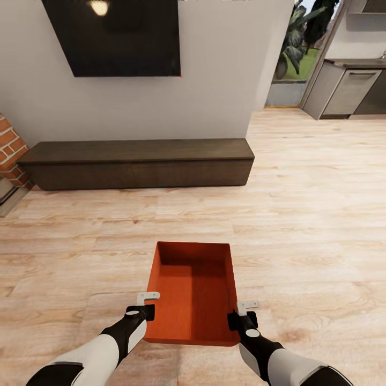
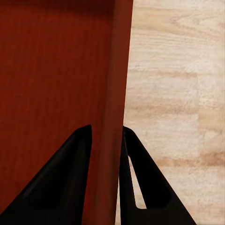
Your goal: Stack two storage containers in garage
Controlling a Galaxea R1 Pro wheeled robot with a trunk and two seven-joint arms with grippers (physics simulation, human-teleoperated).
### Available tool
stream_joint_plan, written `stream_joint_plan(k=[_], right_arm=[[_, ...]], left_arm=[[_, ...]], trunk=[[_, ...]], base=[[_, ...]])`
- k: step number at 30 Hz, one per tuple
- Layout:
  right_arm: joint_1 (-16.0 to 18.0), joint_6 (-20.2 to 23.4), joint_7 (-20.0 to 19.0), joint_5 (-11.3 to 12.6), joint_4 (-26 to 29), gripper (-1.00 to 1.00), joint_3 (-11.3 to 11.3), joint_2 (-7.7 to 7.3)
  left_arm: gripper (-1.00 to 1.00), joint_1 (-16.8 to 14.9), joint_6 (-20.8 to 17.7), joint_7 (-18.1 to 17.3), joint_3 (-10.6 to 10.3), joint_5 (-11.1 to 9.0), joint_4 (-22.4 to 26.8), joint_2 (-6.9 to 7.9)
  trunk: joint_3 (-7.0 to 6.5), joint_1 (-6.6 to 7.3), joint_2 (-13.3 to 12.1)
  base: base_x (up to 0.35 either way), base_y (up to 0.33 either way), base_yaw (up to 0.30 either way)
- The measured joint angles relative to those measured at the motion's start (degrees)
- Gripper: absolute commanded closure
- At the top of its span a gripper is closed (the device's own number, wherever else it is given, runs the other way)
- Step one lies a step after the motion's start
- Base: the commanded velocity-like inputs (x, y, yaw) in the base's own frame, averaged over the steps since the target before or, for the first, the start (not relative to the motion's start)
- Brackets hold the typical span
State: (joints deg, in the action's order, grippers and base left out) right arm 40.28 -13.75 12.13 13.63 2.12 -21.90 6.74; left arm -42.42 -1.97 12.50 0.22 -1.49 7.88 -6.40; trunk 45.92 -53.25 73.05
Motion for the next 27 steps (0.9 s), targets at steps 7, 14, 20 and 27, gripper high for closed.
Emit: stream_joint_plan(k=[7, 14, 20, 27], right_arm=[[0.0, 0.0, 0.0, 0.0, 0.0, 1.0, 0.0, -0.02], [0.0, 0.0, 0.0, 0.0, 0.0, 1.0, 0.0, -0.02], [0.0, 0.0, 0.0, 0.0, 0.0, 1.0, 0.0, -0.01], [0.0, 0.1, 0.0, -0.1, 0.1, 1.0, 0.0, -0.03]], left_arm=[[1.0, 0.0, 0.0, 0.0, 0.0, 0.0, 0.0, 0.0], [1.0, 0.0, 0.0, 0.0, 0.0, 0.0, 0.0, 0.0], [1.0, 0.0, 0.0, 0.0, 0.0, 0.0, 0.0, 0.0], [1.0, 0.0, 0.0, 0.0, 0.0, 0.0, 0.0, 0.0]], trunk=[[-1.26, 1.54, -2.8], [-2.51, 3.08, -5.6], [-3.59, 4.39, -8.0], [-4.85, 5.93, -10.8]], base=[[0.0, 0.0, 0.0], [0.0, 0.0, 0.0], [0.0, 0.0, 0.0], [0.0, 0.0, 0.0]])
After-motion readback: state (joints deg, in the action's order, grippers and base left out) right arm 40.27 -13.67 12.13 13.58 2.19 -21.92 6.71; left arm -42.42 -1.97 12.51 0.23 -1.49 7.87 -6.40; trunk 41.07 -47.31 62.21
